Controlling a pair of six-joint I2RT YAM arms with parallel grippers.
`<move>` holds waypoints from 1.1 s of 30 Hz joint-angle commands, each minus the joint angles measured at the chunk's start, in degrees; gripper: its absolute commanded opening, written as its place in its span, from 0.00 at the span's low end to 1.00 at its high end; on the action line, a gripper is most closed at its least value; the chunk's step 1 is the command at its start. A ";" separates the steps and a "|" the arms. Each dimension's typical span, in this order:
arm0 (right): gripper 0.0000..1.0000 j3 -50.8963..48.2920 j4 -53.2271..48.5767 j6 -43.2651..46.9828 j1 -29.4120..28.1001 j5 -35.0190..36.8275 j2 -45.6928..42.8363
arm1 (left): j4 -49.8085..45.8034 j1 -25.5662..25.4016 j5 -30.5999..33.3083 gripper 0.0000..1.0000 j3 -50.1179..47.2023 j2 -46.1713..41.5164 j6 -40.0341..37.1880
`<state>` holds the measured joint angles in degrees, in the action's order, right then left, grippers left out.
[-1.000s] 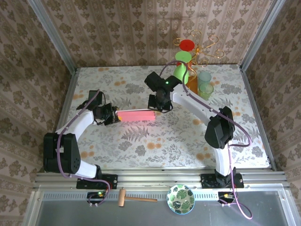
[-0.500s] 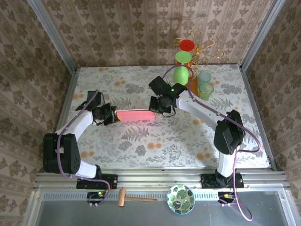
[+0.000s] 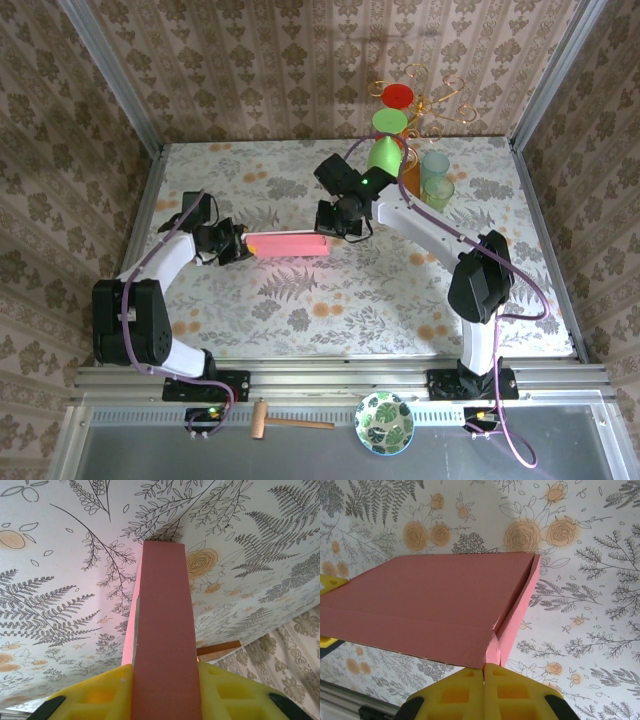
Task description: Fold the paper box
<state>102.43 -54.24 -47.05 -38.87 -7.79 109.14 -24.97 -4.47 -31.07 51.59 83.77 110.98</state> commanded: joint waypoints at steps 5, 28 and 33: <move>0.00 -12.76 3.96 -0.09 0.11 -2.57 -5.41 | -0.87 0.95 5.36 0.01 -2.00 -0.24 8.87; 0.00 -2.42 -1.64 -8.32 -0.13 -2.62 -0.26 | -0.39 -0.55 5.80 0.00 -2.03 0.21 8.82; 0.00 -2.93 0.22 -8.84 -0.68 -1.60 -0.16 | -0.35 -0.71 5.69 0.00 -1.76 0.59 8.82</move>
<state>98.70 -51.59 -54.48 -38.68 -9.63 107.77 -23.35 -5.21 -29.56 50.96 83.26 112.64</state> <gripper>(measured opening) 0.043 0.298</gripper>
